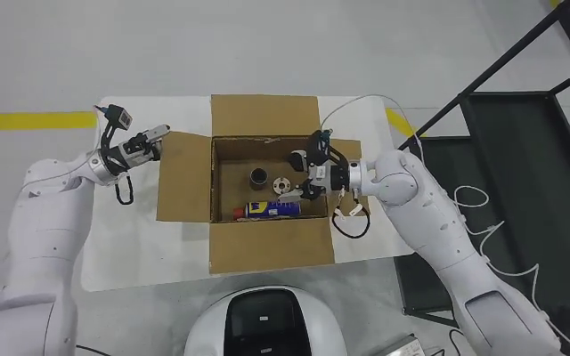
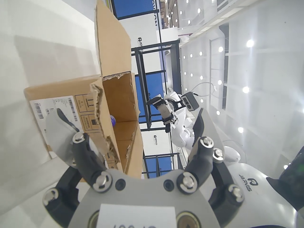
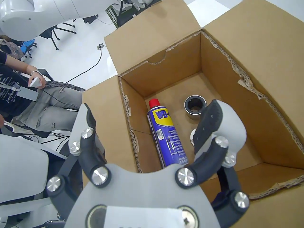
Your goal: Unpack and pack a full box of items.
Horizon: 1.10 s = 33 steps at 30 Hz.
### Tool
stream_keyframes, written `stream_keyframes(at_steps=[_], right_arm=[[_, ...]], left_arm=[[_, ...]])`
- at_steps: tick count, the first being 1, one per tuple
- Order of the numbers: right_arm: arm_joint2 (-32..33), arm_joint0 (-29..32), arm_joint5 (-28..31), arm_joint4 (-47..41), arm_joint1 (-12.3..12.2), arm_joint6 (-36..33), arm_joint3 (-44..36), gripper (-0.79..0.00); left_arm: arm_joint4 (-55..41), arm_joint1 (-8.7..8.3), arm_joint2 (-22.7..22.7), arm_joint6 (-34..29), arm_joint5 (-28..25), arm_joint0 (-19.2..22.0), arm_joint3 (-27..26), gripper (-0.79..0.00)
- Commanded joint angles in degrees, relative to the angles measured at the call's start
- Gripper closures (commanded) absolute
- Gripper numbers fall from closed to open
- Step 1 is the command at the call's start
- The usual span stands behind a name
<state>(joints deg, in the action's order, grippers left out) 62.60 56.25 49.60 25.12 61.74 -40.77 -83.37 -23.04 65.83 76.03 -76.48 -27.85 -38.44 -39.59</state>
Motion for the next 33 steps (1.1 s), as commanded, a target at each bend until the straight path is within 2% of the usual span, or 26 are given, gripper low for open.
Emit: stream_keyframes(at_steps=[1,13,16,20,25,30,33], right_arm=[[0.01,0.01,-0.01,-0.03,-0.01,-0.03,-0.03,-0.785],[0.01,0.01,-0.01,-0.03,-0.01,-0.03,-0.03,-0.785],[1.17,1.28,-2.04,-0.92,-0.3,0.98,0.25,-0.785],[4.98,3.09,-2.55,-10.54,-1.5,-2.02,2.1,-0.785],[13.15,6.88,-5.58,-21.32,-3.51,-4.55,5.11,-0.785],[20.16,10.27,-10.74,-24.59,-5.13,-5.93,9.16,-0.785],[21.6,11.11,-13.7,-23.98,-5.51,-5.47,12.29,-0.785]], left_arm=[[-0.62,0.25,-0.79,-0.33,0.39,0.61,-0.33,-0.785],[-2.78,1.51,-5.3,-1.72,1.78,3.4,-4.47,-0.785],[-3.12,1.79,-6.47,-2.3,2.36,4.38,-5.61,-0.785],[-2.84,2.35,-8.75,-2.81,2.87,5.77,-6.75,-0.785],[-3.57,3.41,-12.01,-3.48,3.54,7.08,-6.47,-0.785],[-4.11,4.87,-15.79,-3.65,3.71,7.96,-4.88,-0.785],[-3.81,5.72,-17.9,-3.16,3.22,8.13,-3.85,-0.785]])
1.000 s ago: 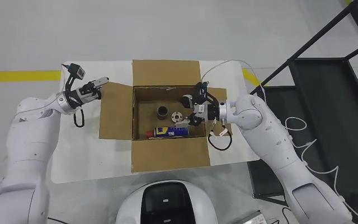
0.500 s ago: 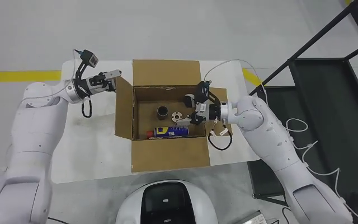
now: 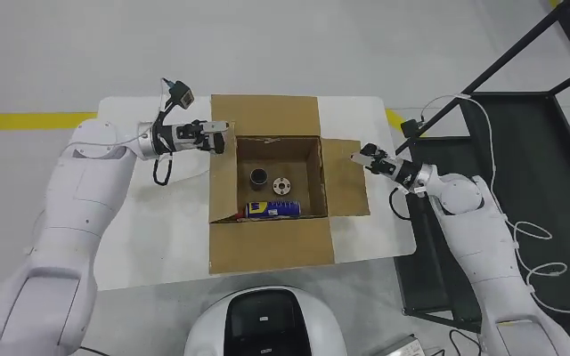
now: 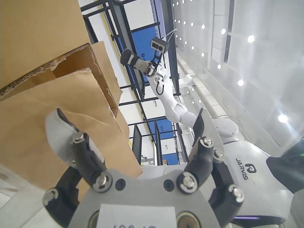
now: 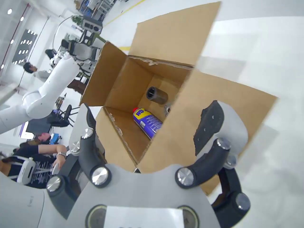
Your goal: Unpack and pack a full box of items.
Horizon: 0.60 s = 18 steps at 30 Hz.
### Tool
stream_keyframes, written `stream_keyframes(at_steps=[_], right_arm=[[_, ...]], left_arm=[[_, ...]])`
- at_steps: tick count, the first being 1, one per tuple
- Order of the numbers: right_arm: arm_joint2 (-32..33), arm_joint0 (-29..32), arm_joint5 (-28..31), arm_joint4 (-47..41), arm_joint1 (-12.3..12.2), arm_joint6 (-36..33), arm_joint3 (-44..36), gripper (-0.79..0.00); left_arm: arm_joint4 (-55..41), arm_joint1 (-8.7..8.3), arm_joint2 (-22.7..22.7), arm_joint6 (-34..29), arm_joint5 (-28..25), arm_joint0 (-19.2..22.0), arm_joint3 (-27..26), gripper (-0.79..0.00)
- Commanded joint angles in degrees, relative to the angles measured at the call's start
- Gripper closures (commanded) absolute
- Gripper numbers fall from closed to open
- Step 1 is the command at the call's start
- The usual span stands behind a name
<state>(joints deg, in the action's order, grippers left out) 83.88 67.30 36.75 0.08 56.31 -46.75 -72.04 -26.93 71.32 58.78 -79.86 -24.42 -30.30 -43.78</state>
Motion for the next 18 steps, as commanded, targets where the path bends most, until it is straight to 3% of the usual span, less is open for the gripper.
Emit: stream_keyframes(at_steps=[1,9,12,18], right_arm=[[0.14,0.33,-1.15,0.4,-0.03,0.81,1.67,-0.785],[-3.95,-1.68,-3.92,-1.51,0.65,-1.62,8.8,-0.785],[-5.07,-2.64,-1.76,-4.53,0.96,-3.34,10.59,-0.785],[-3.89,-2.32,7.02,-20.09,0.85,-11.99,9.19,-0.785]], left_arm=[[0.1,0.48,-1.15,0.58,-0.57,0.01,0.7,-0.785],[3.7,1.38,-4.25,2.9,-2.89,-0.39,2.13,-0.785],[5.4,1.5,-4.88,3.92,-3.73,-0.35,2.57,-0.785],[7.31,1.54,-5.2,5.76,-4.63,0.0,2.97,-0.785]])
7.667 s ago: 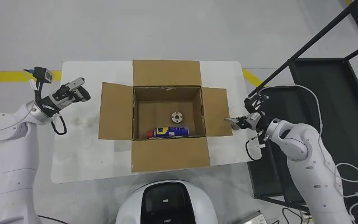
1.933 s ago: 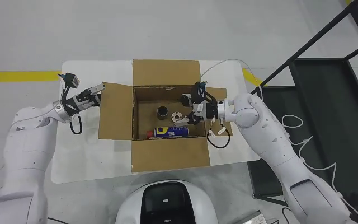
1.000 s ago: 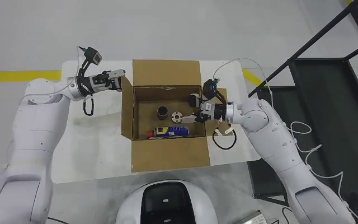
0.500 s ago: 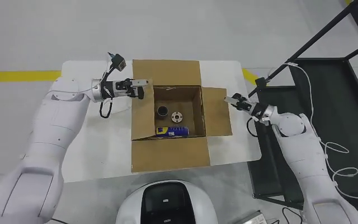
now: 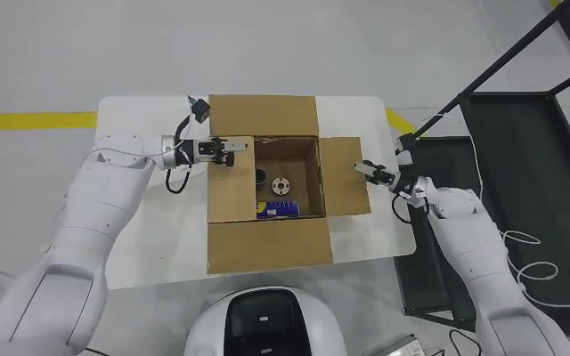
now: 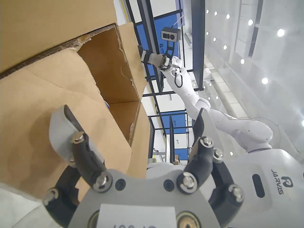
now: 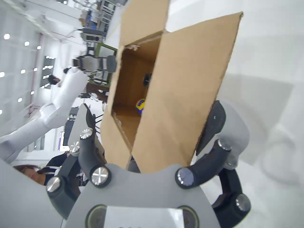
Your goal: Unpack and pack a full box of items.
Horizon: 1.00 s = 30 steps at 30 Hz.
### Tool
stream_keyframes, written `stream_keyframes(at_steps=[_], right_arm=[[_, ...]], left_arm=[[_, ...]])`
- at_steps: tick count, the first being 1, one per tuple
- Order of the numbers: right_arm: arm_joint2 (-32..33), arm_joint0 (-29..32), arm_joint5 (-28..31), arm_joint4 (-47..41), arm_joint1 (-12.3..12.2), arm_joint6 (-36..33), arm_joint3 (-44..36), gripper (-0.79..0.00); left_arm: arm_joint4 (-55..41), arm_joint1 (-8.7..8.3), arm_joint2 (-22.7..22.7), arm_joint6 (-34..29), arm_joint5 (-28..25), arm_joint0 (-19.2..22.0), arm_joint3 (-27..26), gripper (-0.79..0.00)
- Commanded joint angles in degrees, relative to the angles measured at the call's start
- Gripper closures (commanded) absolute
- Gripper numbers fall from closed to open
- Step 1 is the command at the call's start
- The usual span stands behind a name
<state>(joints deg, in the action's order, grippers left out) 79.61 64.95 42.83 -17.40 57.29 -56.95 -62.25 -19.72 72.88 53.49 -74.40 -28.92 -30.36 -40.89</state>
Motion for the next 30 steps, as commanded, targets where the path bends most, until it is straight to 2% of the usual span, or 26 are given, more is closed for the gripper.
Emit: stream_keyframes(at_steps=[1,6,10,13,19,23,30], right_arm=[[0.62,0.28,1.32,-5.13,-0.22,-3.18,-1.53,-0.785],[-0.7,1.15,-1.93,-10.03,-1.07,-6.45,-11.09,-0.785],[-5.67,-1.39,-4.11,-11.77,-0.97,-8.63,-15.15,-0.785],[-10.94,-5.87,-5.25,-7.62,-0.33,-9.76,-12.39,-0.785],[-21.21,-14.81,-4.65,-1.93,2.51,-8.84,-4.69,-0.785],[-24.8,-18.29,-5.78,5.54,3.71,-6.01,-2.47,-0.785],[-26.73,-19.3,-7.88,12.96,4.2,-2.92,-5.22,-0.785]], left_arm=[[0.22,-0.06,0.17,0.59,-0.23,0.11,0.23,-0.785],[-0.35,-0.23,1.03,2.33,-0.24,0.09,1.04,-0.785],[-1.48,-0.43,1.92,2.77,-0.25,-0.02,1.37,-0.785],[-2.67,-0.77,3.17,3.05,-0.35,0.15,1.59,-0.785],[-2.14,-1.92,5.76,3.04,-0.85,1.86,3.87,-0.785],[-2.23,-2.37,7.11,3.79,-1.19,3.82,6.64,-0.785],[-2.33,-2.03,7.81,8.38,-2.86,7.47,13.63,-0.785]])
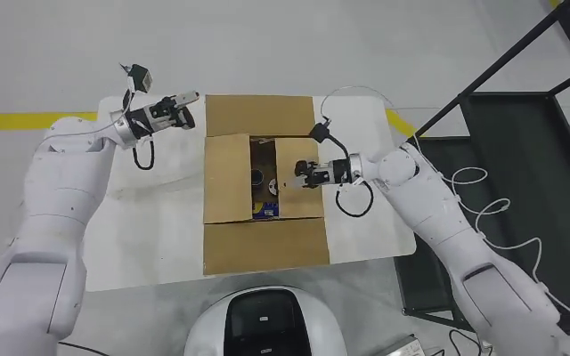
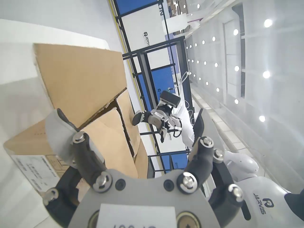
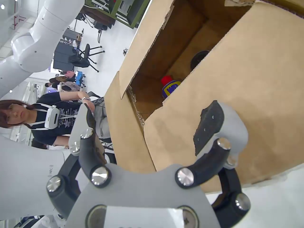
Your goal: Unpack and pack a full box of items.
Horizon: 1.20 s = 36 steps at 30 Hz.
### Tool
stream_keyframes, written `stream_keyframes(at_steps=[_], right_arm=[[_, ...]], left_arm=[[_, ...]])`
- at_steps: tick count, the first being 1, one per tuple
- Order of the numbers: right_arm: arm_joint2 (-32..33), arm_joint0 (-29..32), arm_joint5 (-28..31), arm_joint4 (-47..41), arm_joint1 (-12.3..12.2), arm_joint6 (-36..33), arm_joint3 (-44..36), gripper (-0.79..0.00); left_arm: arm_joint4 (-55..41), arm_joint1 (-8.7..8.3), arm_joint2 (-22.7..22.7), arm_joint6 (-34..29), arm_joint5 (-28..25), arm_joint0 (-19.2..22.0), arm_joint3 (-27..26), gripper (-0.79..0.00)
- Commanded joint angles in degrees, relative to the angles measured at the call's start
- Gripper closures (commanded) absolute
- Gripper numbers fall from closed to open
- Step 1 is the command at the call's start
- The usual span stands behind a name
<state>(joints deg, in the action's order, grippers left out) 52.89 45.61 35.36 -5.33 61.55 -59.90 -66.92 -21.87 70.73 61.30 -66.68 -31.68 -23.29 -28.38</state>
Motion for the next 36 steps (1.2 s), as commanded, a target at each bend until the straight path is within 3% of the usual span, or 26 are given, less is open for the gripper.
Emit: stream_keyframes(at_steps=[1,6,11,14,29,33,36], right_arm=[[-0.03,0.2,-0.85,1.6,-0.1,0.19,-1.29,-0.785],[0.33,1.08,-2.79,4.14,-0.44,0.63,-4.89,-0.785],[3.69,3.99,-0.71,-0.43,-1.42,0.8,-9.35,-0.785],[5.78,6.07,-0.17,-3.96,-2.13,-0.69,-11.15,-0.785],[5.98,6.31,-0.05,-4.55,-2.19,-0.9,-11.33,-0.785],[5.97,6.54,-0.48,-4.48,-2.17,-0.25,-11.7,-0.785],[6.54,7.33,-3.92,-6.91,-2.33,-0.37,-13.11,-0.785]], left_arm=[[-0.19,0.31,-0.14,1.19,-0.14,0.79,2.07,-0.785],[-0.12,1.91,-1.75,4.07,-0.02,1.74,5.96,-0.785],[0.07,3.21,-2.57,7.77,-2.47,2.4,8.9,-0.785],[1.06,3.37,-2.79,8.93,-4.96,2.71,9.98,-0.785],[1.46,3.37,-2.93,9.2,-4.9,2.55,9.7,-0.785],[6.45,3.4,-4.15,17.09,-2.73,0.73,5.7,-0.785],[8.82,3.81,-4.88,23.03,-1.58,-0.32,4.7,-0.785]])
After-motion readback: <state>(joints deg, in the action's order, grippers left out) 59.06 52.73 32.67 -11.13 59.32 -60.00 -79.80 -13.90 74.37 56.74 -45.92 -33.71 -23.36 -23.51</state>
